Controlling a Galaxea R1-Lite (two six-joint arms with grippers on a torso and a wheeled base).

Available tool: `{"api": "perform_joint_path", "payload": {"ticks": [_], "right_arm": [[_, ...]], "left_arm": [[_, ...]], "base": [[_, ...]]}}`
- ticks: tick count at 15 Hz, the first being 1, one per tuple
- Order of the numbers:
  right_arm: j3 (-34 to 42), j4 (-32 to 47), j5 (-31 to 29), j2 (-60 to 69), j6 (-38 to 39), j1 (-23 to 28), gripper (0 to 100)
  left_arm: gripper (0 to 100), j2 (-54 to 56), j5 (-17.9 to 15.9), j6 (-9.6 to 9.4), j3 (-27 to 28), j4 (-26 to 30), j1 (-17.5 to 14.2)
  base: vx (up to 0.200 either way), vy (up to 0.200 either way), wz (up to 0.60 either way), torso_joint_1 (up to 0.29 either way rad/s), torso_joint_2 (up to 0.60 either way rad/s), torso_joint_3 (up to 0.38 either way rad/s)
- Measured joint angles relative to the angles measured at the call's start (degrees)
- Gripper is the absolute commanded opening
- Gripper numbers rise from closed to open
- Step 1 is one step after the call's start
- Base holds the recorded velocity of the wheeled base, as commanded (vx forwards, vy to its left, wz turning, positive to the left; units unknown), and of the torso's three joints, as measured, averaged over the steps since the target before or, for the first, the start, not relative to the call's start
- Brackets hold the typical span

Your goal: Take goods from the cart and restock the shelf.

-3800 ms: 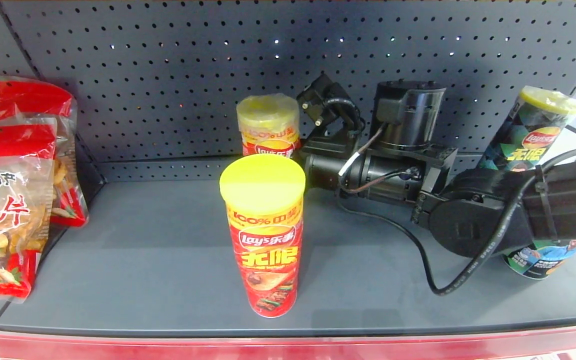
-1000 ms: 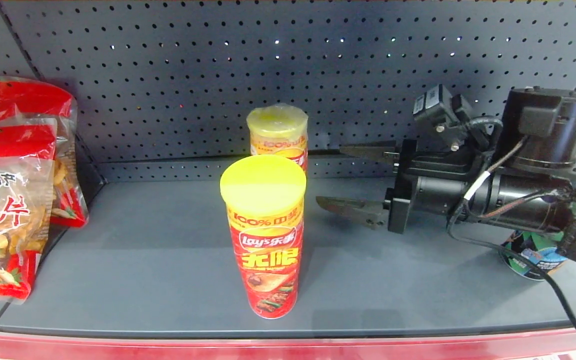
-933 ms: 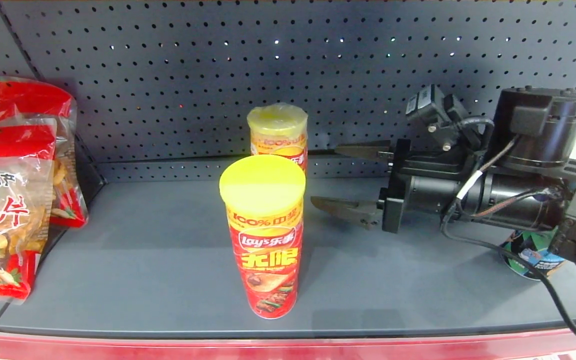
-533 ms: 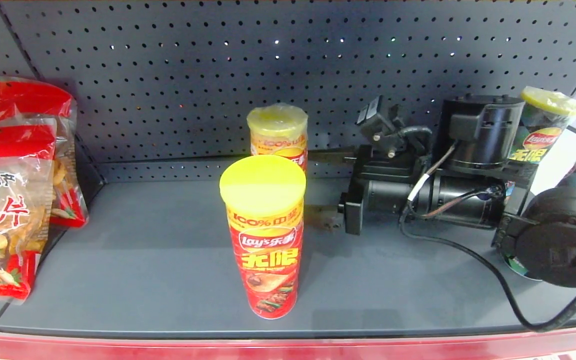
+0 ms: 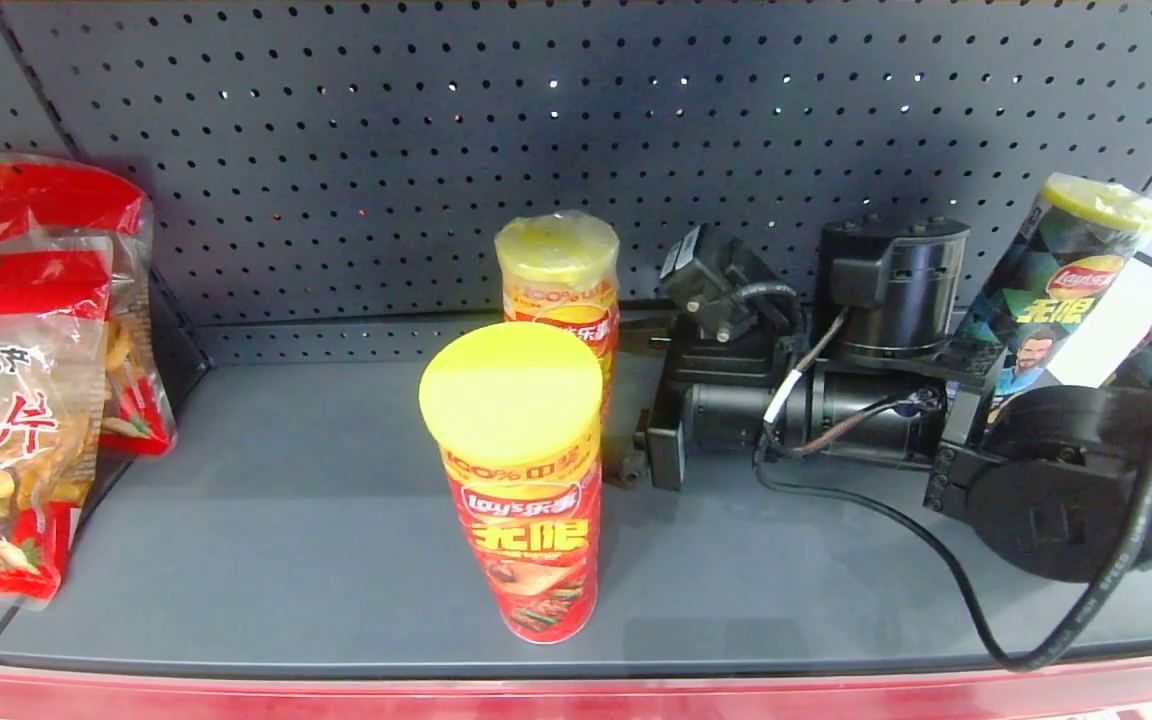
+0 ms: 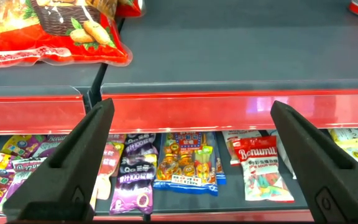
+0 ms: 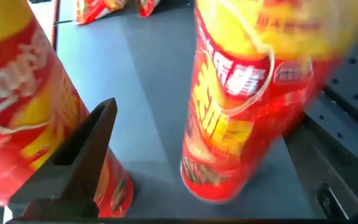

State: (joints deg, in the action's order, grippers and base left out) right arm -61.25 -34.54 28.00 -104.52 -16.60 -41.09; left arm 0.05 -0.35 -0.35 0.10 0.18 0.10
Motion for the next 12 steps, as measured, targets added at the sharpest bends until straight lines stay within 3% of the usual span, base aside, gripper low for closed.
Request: {"api": "perform_joint_path", "payload": {"ticks": [12], "right_arm": [[-0.5, -0.1, 0.3, -1.2, -0.4, 2.0, 100]], "left_arm": [[100, 0.0, 0.0, 0.02, 0.0, 0.0, 0.0]], "base": [[0.0, 0.0, 0.0, 0.0, 0.0, 0.0]]}}
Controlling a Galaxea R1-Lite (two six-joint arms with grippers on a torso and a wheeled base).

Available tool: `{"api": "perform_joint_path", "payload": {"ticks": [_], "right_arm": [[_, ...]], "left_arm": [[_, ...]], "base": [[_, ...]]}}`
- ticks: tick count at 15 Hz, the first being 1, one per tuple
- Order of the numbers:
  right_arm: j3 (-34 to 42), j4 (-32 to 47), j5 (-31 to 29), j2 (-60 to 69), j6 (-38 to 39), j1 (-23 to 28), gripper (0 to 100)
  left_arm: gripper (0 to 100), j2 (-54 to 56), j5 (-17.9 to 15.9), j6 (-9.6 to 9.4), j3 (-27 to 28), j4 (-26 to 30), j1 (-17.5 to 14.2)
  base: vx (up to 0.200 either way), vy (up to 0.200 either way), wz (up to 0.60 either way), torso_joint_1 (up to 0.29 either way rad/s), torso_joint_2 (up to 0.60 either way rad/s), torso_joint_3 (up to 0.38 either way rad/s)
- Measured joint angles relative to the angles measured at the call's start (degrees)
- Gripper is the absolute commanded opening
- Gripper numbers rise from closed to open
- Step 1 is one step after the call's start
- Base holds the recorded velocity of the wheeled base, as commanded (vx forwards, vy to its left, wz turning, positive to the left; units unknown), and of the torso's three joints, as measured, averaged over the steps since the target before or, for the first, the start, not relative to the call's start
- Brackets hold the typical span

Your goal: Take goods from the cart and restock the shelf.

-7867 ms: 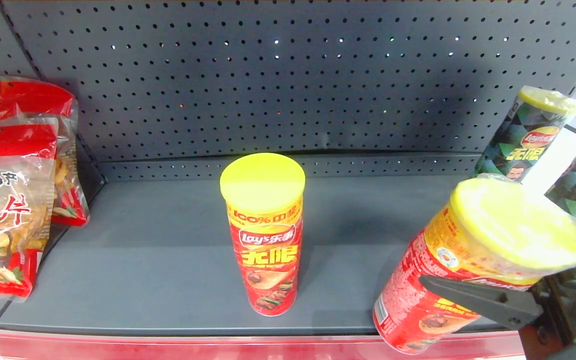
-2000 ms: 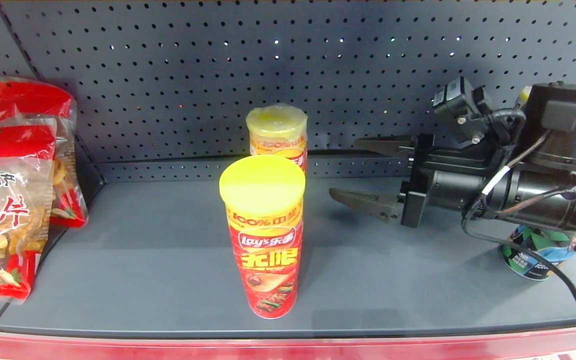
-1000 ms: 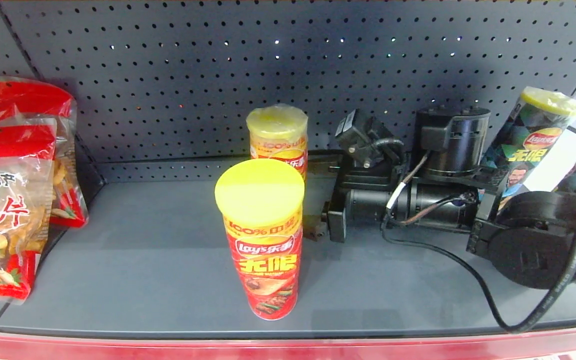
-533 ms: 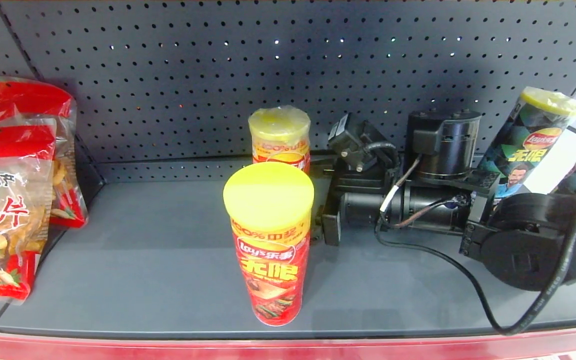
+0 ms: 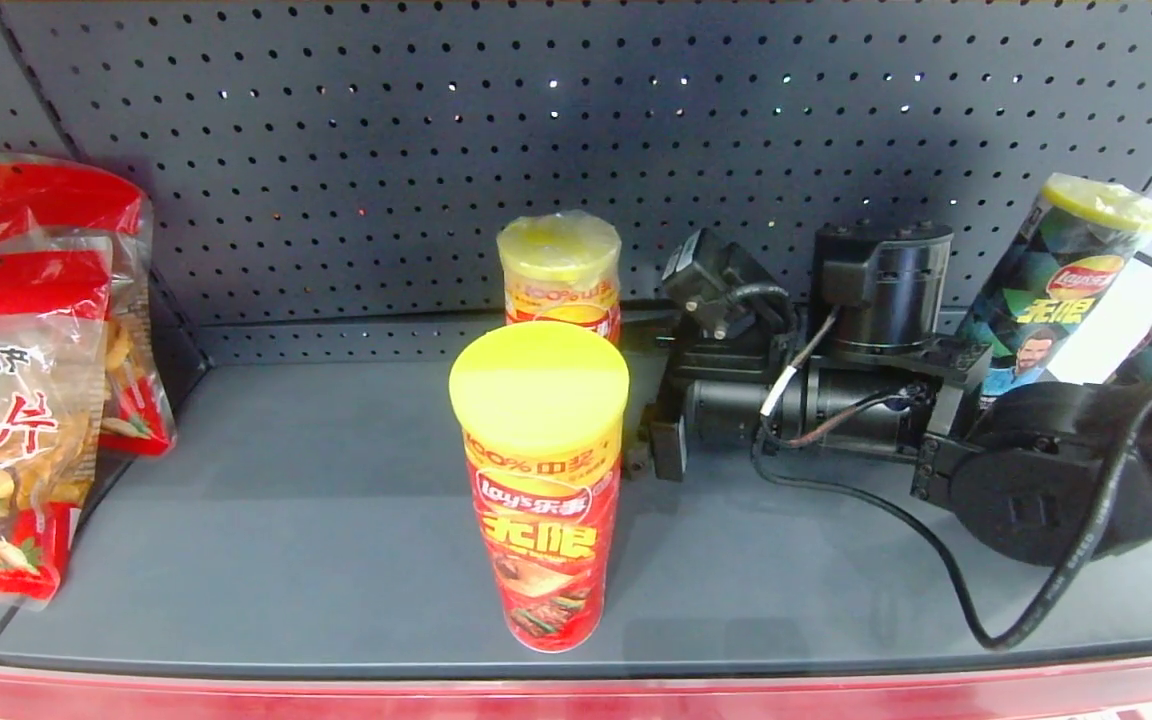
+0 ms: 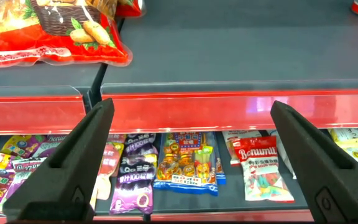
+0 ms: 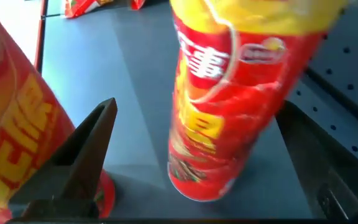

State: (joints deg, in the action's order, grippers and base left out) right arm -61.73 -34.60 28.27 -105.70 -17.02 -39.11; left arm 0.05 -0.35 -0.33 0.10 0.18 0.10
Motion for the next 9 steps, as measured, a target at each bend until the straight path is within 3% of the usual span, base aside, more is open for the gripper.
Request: {"api": "perform_joint_path", "payload": {"ticks": [9], "right_arm": [[5.4, 0.0, 1.9, 5.1, -1.0, 8.4, 100]], "left_arm": [[100, 0.0, 0.0, -0.02, 0.0, 0.0, 0.0]], "base": [[0.0, 0.0, 0.0, 0.0, 0.0, 0.0]]}}
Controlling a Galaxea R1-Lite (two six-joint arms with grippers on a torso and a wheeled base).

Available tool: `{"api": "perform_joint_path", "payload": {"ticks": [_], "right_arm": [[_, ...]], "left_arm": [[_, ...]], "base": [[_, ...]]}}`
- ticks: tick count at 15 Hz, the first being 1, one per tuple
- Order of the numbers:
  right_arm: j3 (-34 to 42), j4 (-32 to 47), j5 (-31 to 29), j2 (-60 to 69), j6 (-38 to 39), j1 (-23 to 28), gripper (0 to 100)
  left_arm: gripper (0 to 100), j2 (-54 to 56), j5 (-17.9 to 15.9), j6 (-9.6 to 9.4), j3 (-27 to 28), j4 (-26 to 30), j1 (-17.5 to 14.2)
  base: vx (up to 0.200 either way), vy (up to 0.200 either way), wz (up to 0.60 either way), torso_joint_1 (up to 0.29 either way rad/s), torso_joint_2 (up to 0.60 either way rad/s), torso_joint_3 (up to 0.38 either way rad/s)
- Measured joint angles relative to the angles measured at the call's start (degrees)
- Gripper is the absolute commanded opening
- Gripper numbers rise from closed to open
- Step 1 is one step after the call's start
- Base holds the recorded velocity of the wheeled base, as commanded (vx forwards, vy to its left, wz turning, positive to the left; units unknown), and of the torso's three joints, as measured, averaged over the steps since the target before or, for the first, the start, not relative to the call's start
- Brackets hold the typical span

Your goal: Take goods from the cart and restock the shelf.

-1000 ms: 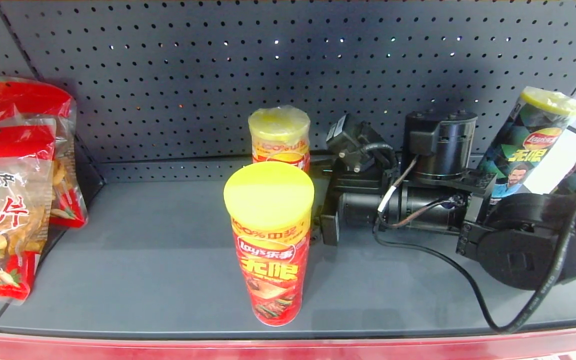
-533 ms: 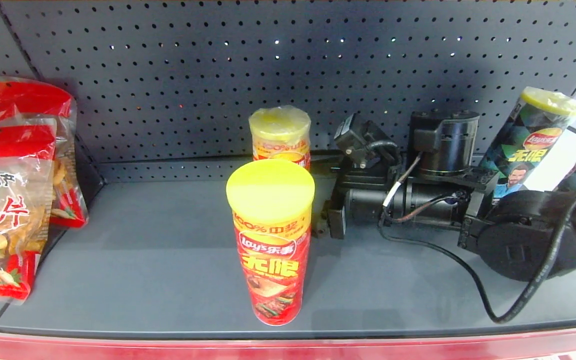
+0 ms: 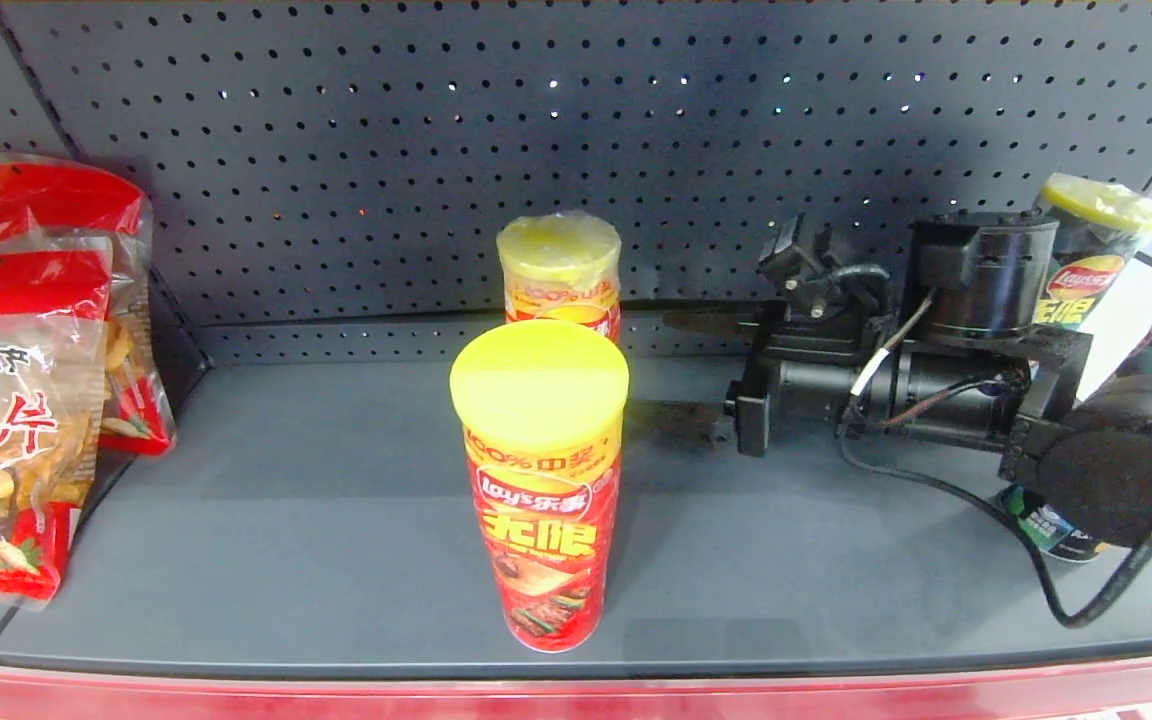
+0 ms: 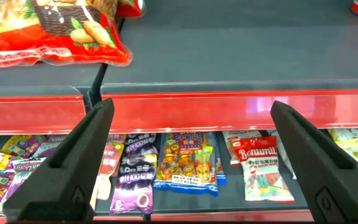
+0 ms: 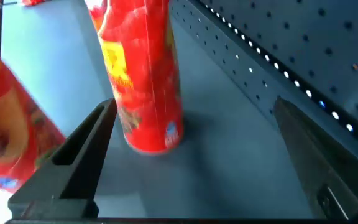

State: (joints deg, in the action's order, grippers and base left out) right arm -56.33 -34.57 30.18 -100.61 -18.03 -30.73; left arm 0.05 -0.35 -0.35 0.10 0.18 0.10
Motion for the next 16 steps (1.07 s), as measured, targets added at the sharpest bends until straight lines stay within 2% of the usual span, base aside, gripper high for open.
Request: {"api": "perform_joint_path", "payload": {"ticks": [4, 9, 13, 16], "right_arm": [[4.9, -0.1, 0.1, 5.6, -0.1, 1.7, 100], [12.5, 0.2, 0.0, 15.4, -0.5, 0.9, 100], [12.2, 2.7, -0.4, 29.7, 0.1, -0.4, 100], [11.9, 6.0, 0.3, 43.3, 0.0, 3.4, 100]], "left_arm": [[100, 0.0, 0.0, 0.02, 0.0, 0.0, 0.0], [100, 0.0, 0.0, 0.02, 0.0, 0.0, 0.0], [100, 0.0, 0.0, 0.02, 0.0, 0.0, 0.0], [100, 0.0, 0.0, 0.0, 0.0, 0.0, 0.0]], "base": [[0.0, 0.0, 0.0, 0.0, 0.0, 0.0], [0.0, 0.0, 0.0, 0.0, 0.0, 0.0], [0.0, 0.0, 0.0, 0.0, 0.0, 0.0], [0.0, 0.0, 0.0, 0.0, 0.0, 0.0]]}}
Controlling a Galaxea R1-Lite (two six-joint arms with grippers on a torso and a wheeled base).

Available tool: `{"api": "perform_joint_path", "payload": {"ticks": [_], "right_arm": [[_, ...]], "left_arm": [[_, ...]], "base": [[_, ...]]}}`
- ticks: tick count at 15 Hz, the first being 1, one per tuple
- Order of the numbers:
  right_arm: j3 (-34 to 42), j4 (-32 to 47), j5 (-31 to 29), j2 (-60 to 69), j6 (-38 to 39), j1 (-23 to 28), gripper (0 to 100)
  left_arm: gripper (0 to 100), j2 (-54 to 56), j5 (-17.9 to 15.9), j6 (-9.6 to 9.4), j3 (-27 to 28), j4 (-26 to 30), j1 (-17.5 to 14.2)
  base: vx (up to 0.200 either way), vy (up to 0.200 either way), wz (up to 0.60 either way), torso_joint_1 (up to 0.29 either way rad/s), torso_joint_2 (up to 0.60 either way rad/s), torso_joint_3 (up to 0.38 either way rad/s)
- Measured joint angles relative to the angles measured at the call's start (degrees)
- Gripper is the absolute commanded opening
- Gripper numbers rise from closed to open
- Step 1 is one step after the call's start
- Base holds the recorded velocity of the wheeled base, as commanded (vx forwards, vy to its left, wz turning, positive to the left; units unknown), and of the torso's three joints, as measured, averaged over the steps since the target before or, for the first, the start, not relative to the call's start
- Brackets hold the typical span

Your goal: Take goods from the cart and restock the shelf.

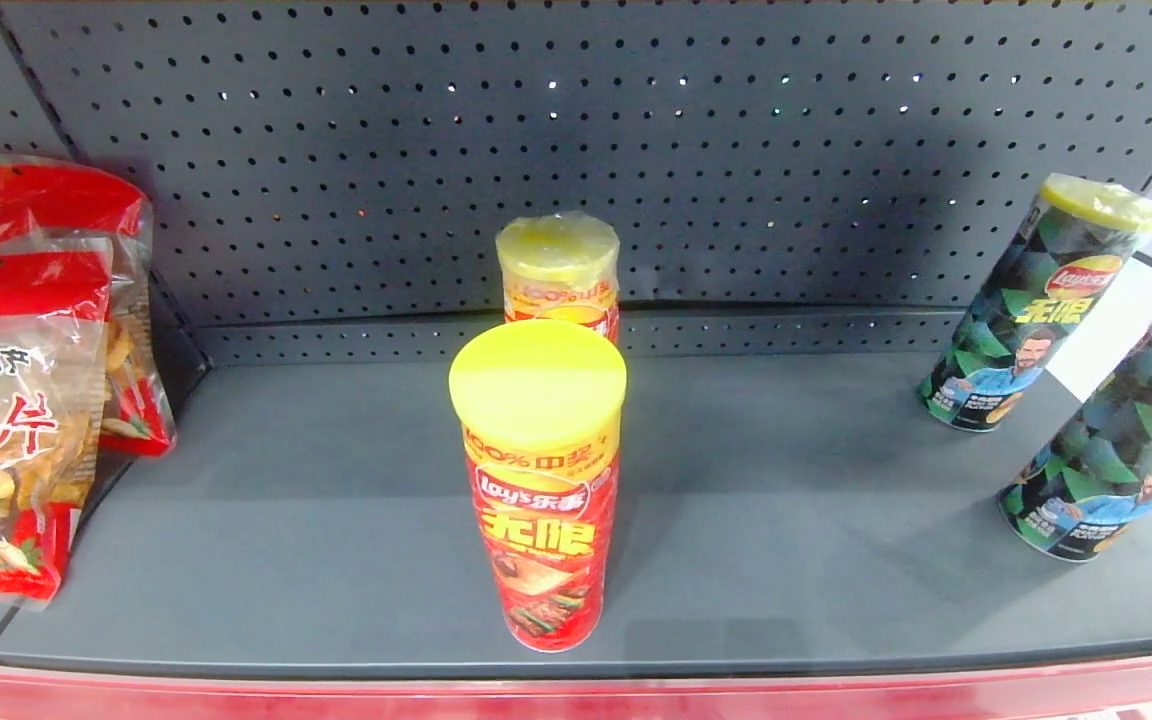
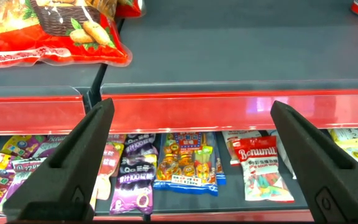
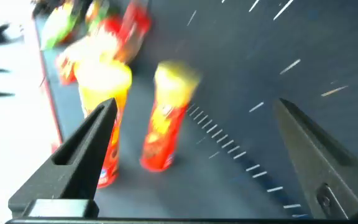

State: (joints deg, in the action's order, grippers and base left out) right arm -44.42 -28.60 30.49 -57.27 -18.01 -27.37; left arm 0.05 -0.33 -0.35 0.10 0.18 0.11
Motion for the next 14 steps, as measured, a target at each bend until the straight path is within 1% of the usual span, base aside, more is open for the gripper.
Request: {"api": "perform_joint_path", "payload": {"ticks": [1, 2, 4, 5, 7, 9, 11, 12, 13, 14], "right_arm": [[0.0, 2.1, 0.7, 4.7, 0.2, 2.3, 100], [-0.3, 5.0, 1.6, 9.0, 0.8, 5.7, 100], [-1.0, 11.2, 3.8, 16.4, 3.0, 14.5, 100], [-0.8, 13.1, 4.8, 19.3, 4.2, 18.9, 100], [3.8, 14.5, 5.8, 23.4, 5.8, 25.6, 100], [12.8, 14.5, 6.1, 25.9, 6.6, 29.6, 100], [21.0, 14.2, 5.5, 28.4, 7.9, 32.4, 100], [23.7, 14.2, 3.9, 30.2, 9.2, 33.1, 100], [25.9, 16.3, 0.7, 32.3, 11.2, 33.3, 100], [27.3, 20.5, -3.1, 34.6, 13.1, 32.4, 100]], "left_arm": [[100, 0.0, 0.0, 0.02, 0.0, 0.0, 0.0], [100, 0.0, 0.0, 0.02, 0.0, 0.0, 0.0], [100, 0.0, 0.0, 0.0, 0.0, 0.0, 0.0], [100, 0.0, 0.0, 0.02, 0.0, 0.0, 0.0], [100, 0.0, 0.0, 0.0, 0.0, 0.0, 0.0], [100, 0.0, 0.0, 0.02, 0.0, 0.0, 0.0], [100, 0.0, 0.0, 0.0, 0.0, 0.0, 0.0], [100, 0.0, 0.0, 0.02, 0.0, 0.0, 0.0], [100, 0.0, 0.0, 0.02, 0.0, 0.0, 0.0], [100, 0.0, 0.0, 0.02, 0.0, 0.0, 0.0]], "base": [[0.0, 0.0, 0.0, 0.0, 0.0, 0.0], [0.0, 0.0, 0.0, 0.0, 0.0, 0.0], [0.0, 0.0, 0.0, 0.0, 0.0, 0.0], [0.0, 0.0, 0.0, 0.0, 0.0, 0.0], [0.0, 0.0, 0.0, 0.0, 0.0, 0.0], [0.0, 0.0, 0.0, 0.0, 0.0, 0.0], [0.0, 0.0, 0.0, 0.0, 0.0, 0.0], [0.0, 0.0, 0.0, 0.0, 0.0, 0.0], [0.0, 0.0, 0.0, 0.0, 0.0, 0.0], [0.0, 0.0, 0.0, 0.0, 0.0, 0.0]]}}
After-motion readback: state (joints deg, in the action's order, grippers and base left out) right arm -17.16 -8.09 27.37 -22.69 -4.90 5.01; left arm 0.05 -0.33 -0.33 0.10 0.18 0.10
